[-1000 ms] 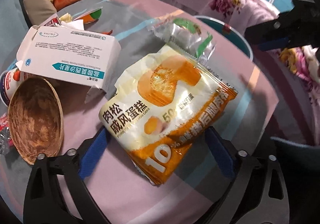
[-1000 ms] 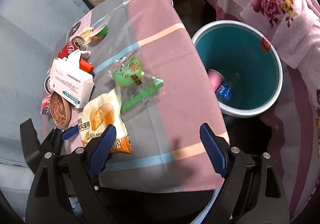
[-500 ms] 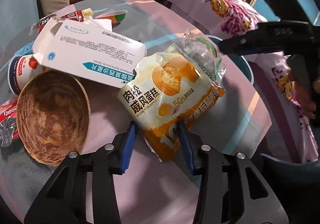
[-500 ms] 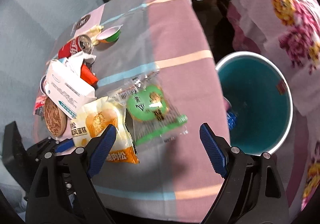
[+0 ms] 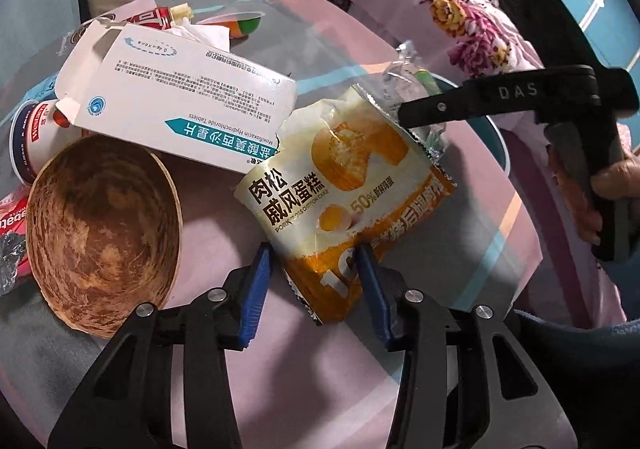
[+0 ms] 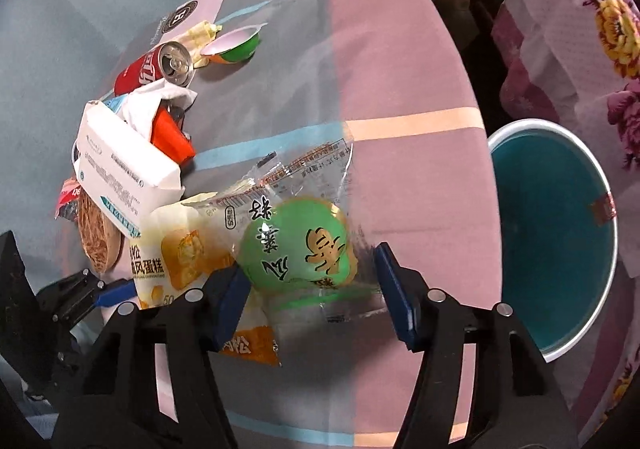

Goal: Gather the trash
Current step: 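Lift both packets over the teal bin and open both tools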

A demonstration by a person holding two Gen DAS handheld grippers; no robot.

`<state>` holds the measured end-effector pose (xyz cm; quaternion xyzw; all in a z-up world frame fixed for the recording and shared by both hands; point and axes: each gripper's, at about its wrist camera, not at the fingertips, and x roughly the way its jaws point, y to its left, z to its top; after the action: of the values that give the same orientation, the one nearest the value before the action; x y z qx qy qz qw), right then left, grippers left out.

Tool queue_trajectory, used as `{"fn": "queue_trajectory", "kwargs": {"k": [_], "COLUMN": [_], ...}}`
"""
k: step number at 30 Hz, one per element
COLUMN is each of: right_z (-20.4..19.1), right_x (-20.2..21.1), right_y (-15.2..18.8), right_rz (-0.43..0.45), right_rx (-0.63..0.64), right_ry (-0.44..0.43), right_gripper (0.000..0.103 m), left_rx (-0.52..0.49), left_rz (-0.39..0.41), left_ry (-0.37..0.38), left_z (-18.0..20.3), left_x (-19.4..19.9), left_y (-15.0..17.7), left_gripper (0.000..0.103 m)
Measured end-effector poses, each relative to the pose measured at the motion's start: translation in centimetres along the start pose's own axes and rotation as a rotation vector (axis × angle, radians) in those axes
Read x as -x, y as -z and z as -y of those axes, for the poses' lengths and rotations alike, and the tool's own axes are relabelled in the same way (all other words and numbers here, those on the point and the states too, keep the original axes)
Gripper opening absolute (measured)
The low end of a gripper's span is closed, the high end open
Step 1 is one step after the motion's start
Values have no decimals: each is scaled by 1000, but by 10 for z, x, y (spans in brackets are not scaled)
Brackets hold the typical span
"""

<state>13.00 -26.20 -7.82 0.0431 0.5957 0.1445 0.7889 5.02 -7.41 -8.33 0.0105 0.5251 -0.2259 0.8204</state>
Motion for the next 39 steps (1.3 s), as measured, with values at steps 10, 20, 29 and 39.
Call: {"fn": "queue_trajectory", "kwargs": {"k": [10, 20, 29, 39], "right_z": [20, 35, 40, 67], "right_x": [45, 78, 96, 127], "right_y": [16, 32, 43, 51], "right_rz": [106, 180, 216, 297], "right_rx": [-81, -127, -149, -219], "right_ry": [2, -25, -34, -30], "right_gripper": [54, 55, 54, 55], "left_rx": [-7, -5, -17, -71], "left_rz": [105, 160, 199, 254], "left_ry": [-39, -60, -51, 5], "left_z": [13, 25, 38, 67], "left_x": [39, 62, 73, 83], "left_y": [-3, -8, -14, -37], "left_gripper": [33, 29, 28, 28]}}
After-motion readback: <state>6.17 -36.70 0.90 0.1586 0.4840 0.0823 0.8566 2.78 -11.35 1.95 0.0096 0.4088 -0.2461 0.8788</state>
